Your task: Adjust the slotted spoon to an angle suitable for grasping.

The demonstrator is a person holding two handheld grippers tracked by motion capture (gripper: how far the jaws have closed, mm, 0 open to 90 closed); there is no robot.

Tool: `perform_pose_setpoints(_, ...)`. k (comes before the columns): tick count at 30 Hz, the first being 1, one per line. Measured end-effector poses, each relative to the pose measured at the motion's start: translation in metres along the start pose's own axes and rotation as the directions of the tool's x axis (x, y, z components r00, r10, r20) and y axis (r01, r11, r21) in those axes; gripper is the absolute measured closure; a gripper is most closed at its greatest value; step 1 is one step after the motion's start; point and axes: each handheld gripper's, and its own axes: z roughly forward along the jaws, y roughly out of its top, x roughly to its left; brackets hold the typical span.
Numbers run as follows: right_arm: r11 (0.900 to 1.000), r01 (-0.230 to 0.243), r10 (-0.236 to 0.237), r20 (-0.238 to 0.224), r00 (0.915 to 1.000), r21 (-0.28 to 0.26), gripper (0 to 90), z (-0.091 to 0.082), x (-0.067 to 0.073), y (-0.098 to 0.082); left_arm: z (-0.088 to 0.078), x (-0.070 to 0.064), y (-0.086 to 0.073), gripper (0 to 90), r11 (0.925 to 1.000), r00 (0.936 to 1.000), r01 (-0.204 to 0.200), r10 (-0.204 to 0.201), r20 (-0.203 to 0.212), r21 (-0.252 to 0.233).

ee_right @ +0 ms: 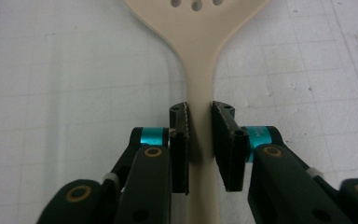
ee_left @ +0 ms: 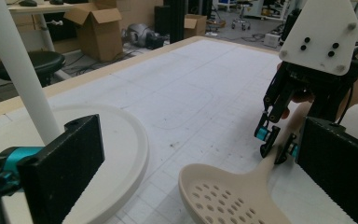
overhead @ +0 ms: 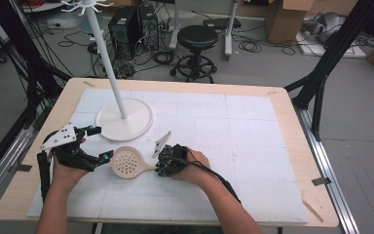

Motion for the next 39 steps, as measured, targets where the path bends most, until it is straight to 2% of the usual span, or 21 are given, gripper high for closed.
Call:
perform_pose_setpoints(2,1.0,-0.024,0.024,0.002,0.9997,-0.009,68.3,-0.006,-0.002,-0.003,0.0,0.0,0.0,1.7,1.0,1.0,0.0,0.0,0.0,0.002)
perform_pose_setpoints(6,0.998,-0.047,0.048,0.019,0.9987,-0.046,65.5,-0.021,-0.001,-0.009,0.0,0.0,0.0,1.7,1.0,1.0,-0.001,0.001,0.002,0.002)
perform_pose_setpoints(7,0.996,-0.056,0.059,0.032,0.9978,-0.071,64.7,-0.033,0.0,-0.015,0.0,0.0,0.0,1.7,1.0,1.0,-0.001,0.001,0.002,0.001)
perform_pose_setpoints(11,0.99,-0.082,0.088,0.058,0.9944,-0.111,62.5,-0.057,0.003,-0.034,0.0,-0.001,0.0,1.7,1.0,1.0,0.001,-0.001,0.0,0.002)
perform_pose_setpoints(15,0.985,-0.115,0.126,0.083,0.9886,-0.125,60.7,-0.075,0.007,-0.057,0.0,-0.001,0.0,1.7,1.0,1.0,-0.002,0.002,0.002,0.003)
perform_pose_setpoints(19,0.982,-0.154,0.164,0.095,0.9818,-0.107,58.6,-0.085,0.011,-0.083,0.001,-0.001,0.0,1.7,1.0,1.0,-0.001,0.001,0.002,0.008)
perform_pose_setpoints(23,0.981,-0.178,0.185,0.099,0.9777,-0.076,54.9,-0.085,0.013,-0.099,0.002,-0.001,0.0,1.7,0.9999,1.0,-0.003,0.003,0.003,0.014)
perform_pose_setpoints(26,0.981,-0.186,0.191,0.095,0.9769,-0.057,54.0,-0.08,0.013,-0.103,0.002,-0.001,0.0,1.7,0.9999,1.0,-0.003,0.003,0.002,0.015)
perform_pose_setpoints(27,0.982,-0.185,0.186,0.084,0.9789,-0.022,55.7,-0.072,0.012,-0.104,0.001,-0.001,0.0,1.7,0.9999,1.0,-0.001,0.001,0.0,0.012)
perform_pose_setpoints(30,0.99,-0.141,0.141,0.072,0.9873,-0.007,65.6,-0.068,0.013,-0.102,0.001,-0.001,0.0,1.7,1.0,1.0,-0.002,0.002,-0.001,0.005)
perform_pose_setpoints(32,0.993,-0.114,0.115,0.081,0.9901,-0.015,66.7,-0.067,0.013,-0.099,0.001,-0.001,0.0,1.7,1.0,1.0,-0.001,0.001,0.0,0.005)
perform_pose_setpoints(33,0.995,-0.096,0.097,0.069,0.9929,-0.018,67.1,-0.065,0.013,-0.097,0.001,-0.001,0.0,1.7,1.0,1.0,0.0,0.0,0.0,0.005)
perform_pose_setpoints(39,0.997,-0.066,0.069,0.076,0.9948,-0.037,67.5,-0.058,0.009,-0.085,0.001,-0.001,0.0,1.7,1.0,1.0,0.001,-0.001,0.002,0.001)
